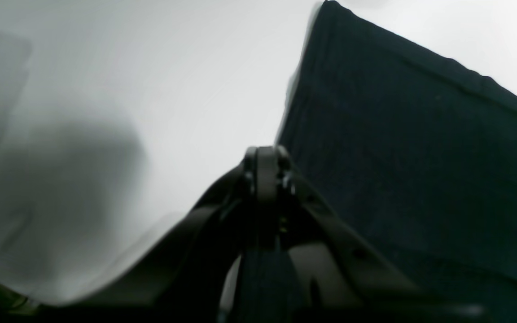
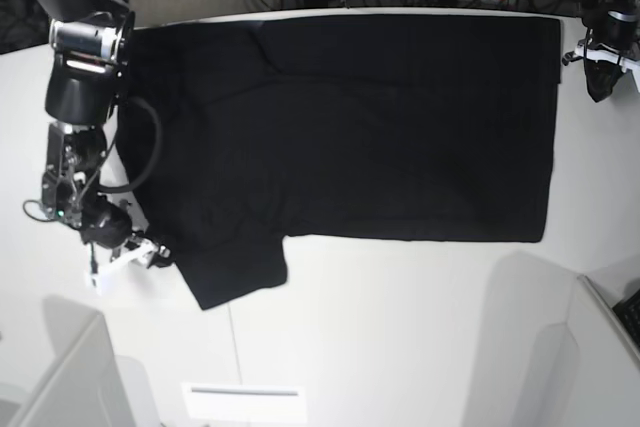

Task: Fold the T-shirt properly
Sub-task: 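Move the right gripper down the shirt side and grasp the hem corner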

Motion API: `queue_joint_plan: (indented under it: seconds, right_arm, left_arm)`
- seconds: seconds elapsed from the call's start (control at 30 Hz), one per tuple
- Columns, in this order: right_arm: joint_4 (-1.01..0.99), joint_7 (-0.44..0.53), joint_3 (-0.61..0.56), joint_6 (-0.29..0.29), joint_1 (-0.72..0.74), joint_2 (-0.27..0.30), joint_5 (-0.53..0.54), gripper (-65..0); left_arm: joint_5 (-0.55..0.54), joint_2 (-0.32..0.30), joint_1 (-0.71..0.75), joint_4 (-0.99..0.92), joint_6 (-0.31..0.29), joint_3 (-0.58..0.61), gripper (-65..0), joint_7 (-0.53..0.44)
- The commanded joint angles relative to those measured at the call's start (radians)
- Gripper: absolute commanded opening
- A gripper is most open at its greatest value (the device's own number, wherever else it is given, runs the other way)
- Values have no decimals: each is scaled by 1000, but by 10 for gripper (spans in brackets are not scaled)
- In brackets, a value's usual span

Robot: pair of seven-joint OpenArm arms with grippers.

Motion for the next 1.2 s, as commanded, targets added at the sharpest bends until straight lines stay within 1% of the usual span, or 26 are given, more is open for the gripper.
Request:
queue_joint_plan:
  seconds: [0.0,0.03,0.1,0.23,0.4,0.5,0.57,0.77,0.93,0.97,1.07,1.13,1.17]
  right_arm:
    - [-30,43,-26,8,59,18,16,-275]
    - [-82,68,-54,8,89,18,16,-237]
    - [-182,114,-87,8,140,18,16,-195]
    - [-333,215,-176,8,232,18,16,-194]
    - [-536,351,-351,8,342,13,16,-194]
    - [-631,398,-420,8,382,7,18,-195]
    - [-656,402,-445,8,387,-4,18,-195]
    - [-656,394,-480,8,370,-8,18,-197]
    - [-654,342,-488,10,367,-30,18,-201]
    - [-654,342,-488,10,367,-34,18,-221]
    - [-654,342,-488,11,367,-39,18,-309]
    - [-654,342,-489,11,367,-45,16,-341]
    - [-654,344,-489,11,367,-45,16,-347]
  left_arm:
    - [-13,-14,6,17,-1,-7,-650,-19]
    - [-13,-14,8,17,-1,-7,-650,-19]
    - [-13,-14,8,17,-1,-7,-650,-19]
    - [-13,-14,9,17,1,-7,-650,-19]
    - [-13,-14,9,17,1,-7,-650,-19]
    - [-13,-14,9,17,1,-7,-650,-19]
    - [-13,-14,9,17,1,-7,-650,-19]
    - [-13,-14,9,15,1,-7,-650,-19]
    - [-13,-14,9,15,1,-7,-650,-19]
    - [-13,-14,9,15,1,-7,-650,-19]
    - [-13,-14,9,15,1,-7,-650,-18]
    - [-13,-14,9,14,1,-7,-650,-18]
    - [-13,-14,9,12,1,-7,-650,-18]
